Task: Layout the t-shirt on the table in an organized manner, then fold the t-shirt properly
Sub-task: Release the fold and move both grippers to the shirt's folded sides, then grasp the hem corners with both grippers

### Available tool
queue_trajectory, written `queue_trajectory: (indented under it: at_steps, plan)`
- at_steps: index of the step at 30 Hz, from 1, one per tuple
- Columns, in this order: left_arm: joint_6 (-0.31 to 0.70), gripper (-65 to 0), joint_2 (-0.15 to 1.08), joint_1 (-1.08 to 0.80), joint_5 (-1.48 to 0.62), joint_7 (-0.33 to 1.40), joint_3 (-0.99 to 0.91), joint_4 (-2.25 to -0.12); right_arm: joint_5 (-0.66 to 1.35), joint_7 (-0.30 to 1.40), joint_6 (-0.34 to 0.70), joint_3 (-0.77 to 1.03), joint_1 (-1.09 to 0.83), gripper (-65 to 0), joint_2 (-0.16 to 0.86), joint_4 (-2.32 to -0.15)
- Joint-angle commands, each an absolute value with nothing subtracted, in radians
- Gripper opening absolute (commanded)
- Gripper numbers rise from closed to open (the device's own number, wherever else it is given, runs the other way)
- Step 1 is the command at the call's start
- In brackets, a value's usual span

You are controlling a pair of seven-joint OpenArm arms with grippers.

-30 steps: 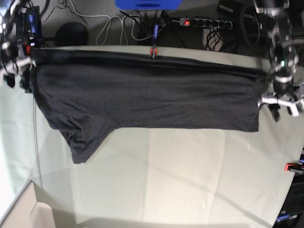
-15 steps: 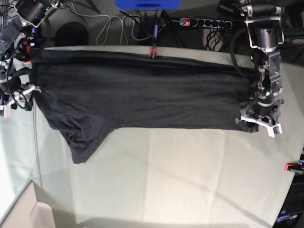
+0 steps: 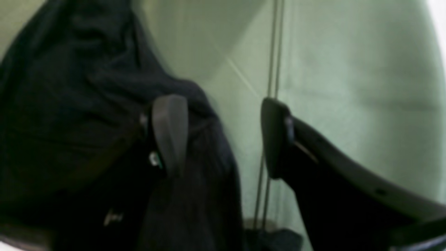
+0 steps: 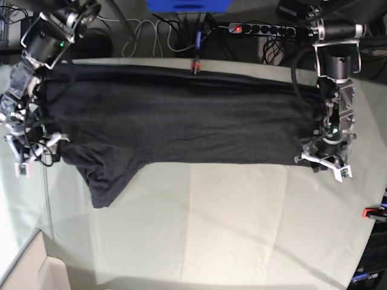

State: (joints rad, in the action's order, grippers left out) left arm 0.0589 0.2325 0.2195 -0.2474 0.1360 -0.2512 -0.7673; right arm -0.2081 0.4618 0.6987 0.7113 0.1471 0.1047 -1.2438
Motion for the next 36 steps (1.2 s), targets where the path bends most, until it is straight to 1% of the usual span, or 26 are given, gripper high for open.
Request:
queue_trajectory:
  at_steps: [1, 6, 13, 15, 20, 33, 36]
  plan:
    - [0.07, -43.9, 0.237, 0.232, -0.254, 0.156, -0.246, -0.774, -0.213, 0.447, 0.698, 0.708, 0.17, -30.6, 0.12, -1.245]
    - [0.07, -64.4, 0.237, 0.232, -0.254, 0.156, -0.246, -0.774, -0.229, 0.443, 0.698, 0.63, 0.18, -30.6, 0.12, -1.181]
    - [0.07, -65.0, 0.242, 0.228, -0.254, 0.156, -0.251, -0.78, -0.231, 0.295, 0.698, 0.615, 0.202, -30.6, 0.12, -1.069]
    - [0.07, -65.0, 0.242, 0.228, -0.254, 0.156, -0.252, -0.78, -0.231, 0.28, 0.698, 0.616, 0.205, -30.6, 0.142, -1.029]
    - [0.07, -65.0, 0.243, 0.228, -0.254, 0.156, -0.252, -0.78, -0.226, 0.26, 0.698, 0.616, 0.205, -30.6, 0.162, -0.984]
    - [0.07, -65.0, 0.243, 0.229, -0.254, 0.156, -0.252, -0.78, -0.228, 0.26, 0.698, 0.618, 0.2, -30.6, 0.163, -0.981]
    - [0.07, -65.0, 0.243, 0.229, -0.254, 0.156, -0.252, -0.782, -0.229, 0.26, 0.698, 0.616, 0.197, -31.6, 0.159, -0.981]
